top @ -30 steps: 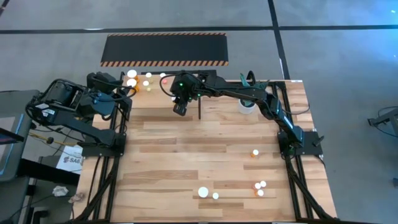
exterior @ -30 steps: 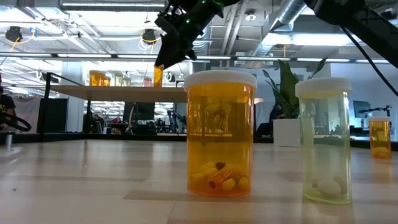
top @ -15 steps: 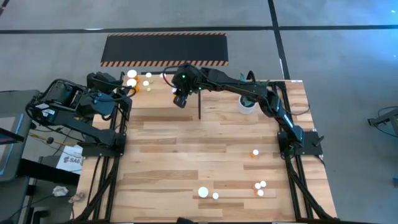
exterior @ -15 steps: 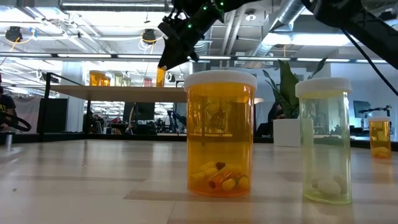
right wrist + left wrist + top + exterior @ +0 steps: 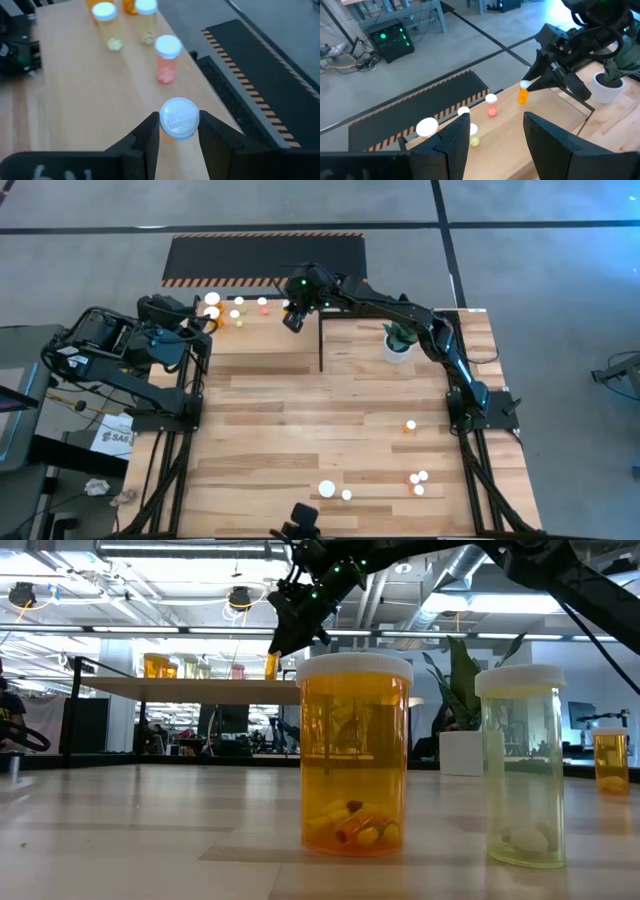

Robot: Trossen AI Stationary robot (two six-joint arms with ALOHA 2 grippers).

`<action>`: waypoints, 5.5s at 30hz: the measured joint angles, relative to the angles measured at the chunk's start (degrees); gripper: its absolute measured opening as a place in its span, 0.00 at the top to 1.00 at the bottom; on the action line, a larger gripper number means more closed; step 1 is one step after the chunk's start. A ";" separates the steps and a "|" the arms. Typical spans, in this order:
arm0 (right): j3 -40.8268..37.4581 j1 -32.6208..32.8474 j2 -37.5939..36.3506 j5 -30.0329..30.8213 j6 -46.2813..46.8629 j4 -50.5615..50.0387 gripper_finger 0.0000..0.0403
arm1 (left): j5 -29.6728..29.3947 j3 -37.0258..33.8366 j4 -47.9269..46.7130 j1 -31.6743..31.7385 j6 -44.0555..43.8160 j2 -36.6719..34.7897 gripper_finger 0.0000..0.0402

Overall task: Pick and place medicine bottles onto shelf by color
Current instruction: Put the top small orange pill bottle on the shelf

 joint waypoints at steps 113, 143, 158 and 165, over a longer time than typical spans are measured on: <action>-4.02 -0.55 0.04 0.28 -3.38 5.34 0.65 | -1.80 0.00 -0.02 0.00 -2.90 1.86 0.57; -4.00 -0.57 0.04 0.28 -3.12 4.33 0.65 | -1.78 0.00 -0.02 0.00 -3.28 1.88 0.57; -4.00 -0.61 0.04 1.62 -3.54 4.37 0.64 | -1.78 0.00 -0.02 -0.01 -3.29 1.88 0.57; -4.00 -0.61 0.04 1.70 -3.54 4.35 0.63 | -1.78 0.00 -0.02 -0.01 -3.29 1.88 0.57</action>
